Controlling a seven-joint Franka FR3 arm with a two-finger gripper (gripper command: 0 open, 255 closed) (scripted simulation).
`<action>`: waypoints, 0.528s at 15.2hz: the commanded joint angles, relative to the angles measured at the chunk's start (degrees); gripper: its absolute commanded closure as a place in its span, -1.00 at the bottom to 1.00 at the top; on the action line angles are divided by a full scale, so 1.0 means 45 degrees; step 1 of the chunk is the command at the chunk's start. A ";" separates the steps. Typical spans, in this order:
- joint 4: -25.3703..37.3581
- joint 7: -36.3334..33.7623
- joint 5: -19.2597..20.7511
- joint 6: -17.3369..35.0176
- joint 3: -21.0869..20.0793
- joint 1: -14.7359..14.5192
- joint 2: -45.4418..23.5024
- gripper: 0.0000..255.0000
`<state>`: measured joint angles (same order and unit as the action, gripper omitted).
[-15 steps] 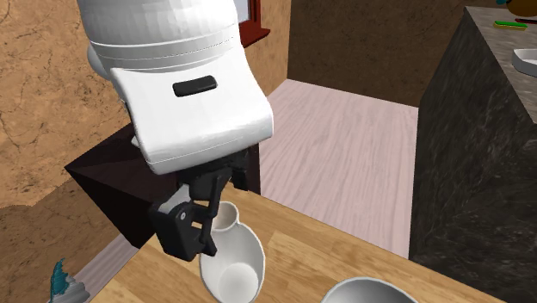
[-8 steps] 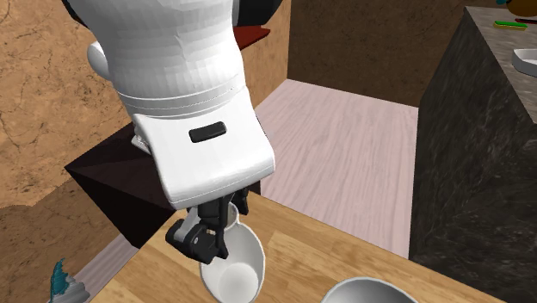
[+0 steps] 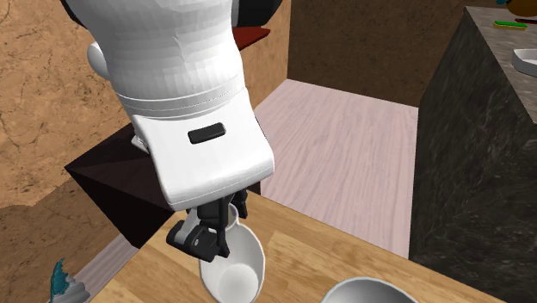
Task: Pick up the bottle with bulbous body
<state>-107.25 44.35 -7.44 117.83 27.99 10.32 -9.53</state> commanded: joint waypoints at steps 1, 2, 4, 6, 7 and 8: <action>-0.0063 -0.0028 0.0018 0.0021 -0.0008 -0.0020 0.0031 1.00; 0.0046 -0.0057 0.0057 -0.0135 0.0000 -0.0027 0.0086 1.00; 0.0277 -0.0111 0.0125 -0.0451 0.0012 -0.0036 0.0185 1.00; 0.0519 -0.0161 0.0186 -0.0769 0.0023 -0.0044 0.0274 1.00; 0.0645 -0.0184 0.0214 -0.0929 0.0028 -0.0047 0.0314 1.00; 0.0774 -0.0206 0.0240 -0.1090 0.0033 -0.0049 0.0352 1.00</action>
<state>-104.38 43.59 -6.52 113.74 28.13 10.14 -8.19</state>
